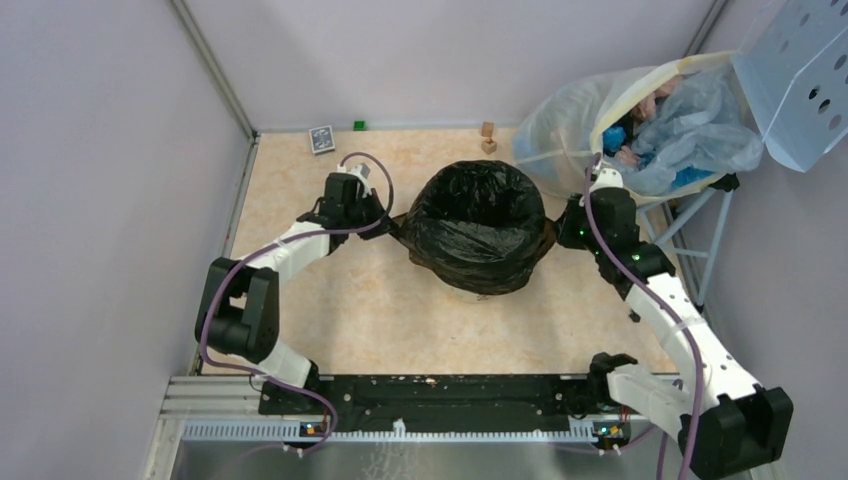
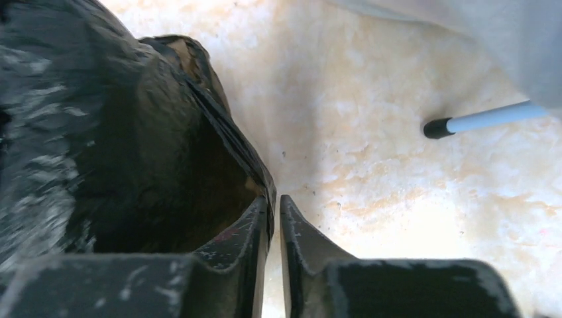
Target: Put the trash bags into the trash bin
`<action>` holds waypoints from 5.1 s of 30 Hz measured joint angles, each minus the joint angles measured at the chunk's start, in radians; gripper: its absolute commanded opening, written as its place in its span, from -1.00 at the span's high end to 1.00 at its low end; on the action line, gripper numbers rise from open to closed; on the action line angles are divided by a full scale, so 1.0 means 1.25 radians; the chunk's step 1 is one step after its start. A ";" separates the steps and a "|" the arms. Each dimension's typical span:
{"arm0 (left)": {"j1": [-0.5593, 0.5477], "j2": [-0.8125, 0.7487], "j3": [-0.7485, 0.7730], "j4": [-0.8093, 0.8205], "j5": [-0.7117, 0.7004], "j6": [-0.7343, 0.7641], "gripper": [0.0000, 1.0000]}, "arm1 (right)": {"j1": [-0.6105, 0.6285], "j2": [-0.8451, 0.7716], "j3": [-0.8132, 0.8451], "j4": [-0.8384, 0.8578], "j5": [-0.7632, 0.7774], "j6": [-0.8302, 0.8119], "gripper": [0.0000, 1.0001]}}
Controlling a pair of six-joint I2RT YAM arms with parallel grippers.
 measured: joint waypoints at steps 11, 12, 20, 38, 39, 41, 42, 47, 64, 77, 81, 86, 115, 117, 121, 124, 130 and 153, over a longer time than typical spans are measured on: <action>0.004 -0.041 -0.002 -0.037 0.020 0.006 -0.14 | 0.000 -0.065 0.009 -0.105 0.001 -0.017 0.02; 0.004 -0.066 -0.005 -0.045 0.019 0.008 -0.23 | 0.000 -0.087 0.012 -0.123 -0.002 -0.016 0.00; 0.004 -0.258 -0.031 -0.154 -0.033 -0.019 -0.66 | 0.000 -0.271 0.010 -0.173 -0.129 0.063 -0.09; -0.192 -0.513 -0.429 0.198 0.193 -0.410 -0.74 | 0.000 -0.349 -0.229 -0.014 -0.358 0.370 0.09; -0.199 -0.512 -0.436 0.219 0.194 -0.423 -0.71 | 0.000 -0.349 -0.229 -0.007 -0.362 0.376 0.07; -0.214 -0.505 -0.446 0.255 0.193 -0.447 -0.62 | 0.000 -0.349 -0.229 0.002 -0.368 0.386 0.03; -0.219 -0.501 -0.449 0.269 0.192 -0.456 -0.58 | 0.000 -0.350 -0.229 0.008 -0.372 0.389 0.02; -0.258 -0.475 -0.450 0.343 0.165 -0.498 -0.44 | 0.000 -0.352 -0.229 0.025 -0.381 0.403 0.21; -0.333 -0.334 -0.443 0.484 0.088 -0.549 -0.34 | 0.000 -0.333 -0.317 0.079 -0.410 0.409 1.00; -0.342 -0.253 -0.437 0.534 0.043 -0.547 0.66 | 0.000 -0.294 -0.411 0.126 -0.411 0.395 0.86; -0.342 -0.254 -0.437 0.516 0.015 -0.533 0.79 | 0.000 -0.313 -0.398 0.096 -0.385 0.365 0.40; -0.330 -0.259 -0.437 0.454 -0.023 -0.500 0.89 | 0.000 -0.351 -0.286 -0.018 -0.313 0.276 0.09; -0.309 -0.568 -0.157 -0.231 -0.139 -0.168 -0.32 | 0.325 0.374 0.500 -0.322 -0.073 -0.105 1.00; -0.309 -0.573 -0.112 -0.258 -0.173 -0.131 -0.32 | 0.327 0.409 0.498 -0.337 -0.054 -0.108 1.00; -0.298 -0.509 -0.016 -0.289 -0.230 -0.061 -0.31 | 0.329 0.450 0.479 -0.341 -0.028 -0.111 1.00; -0.269 -0.416 0.068 -0.293 -0.238 -0.023 -0.28 | 0.330 0.453 0.450 -0.332 -0.016 -0.111 1.00; -0.148 -0.298 0.159 -0.248 -0.171 0.028 -0.27 | 0.330 0.470 0.391 -0.301 -0.003 -0.108 1.00; -0.081 0.049 0.255 -0.007 0.204 0.048 -0.37 | 0.325 0.608 0.309 -0.181 -0.043 -0.095 1.00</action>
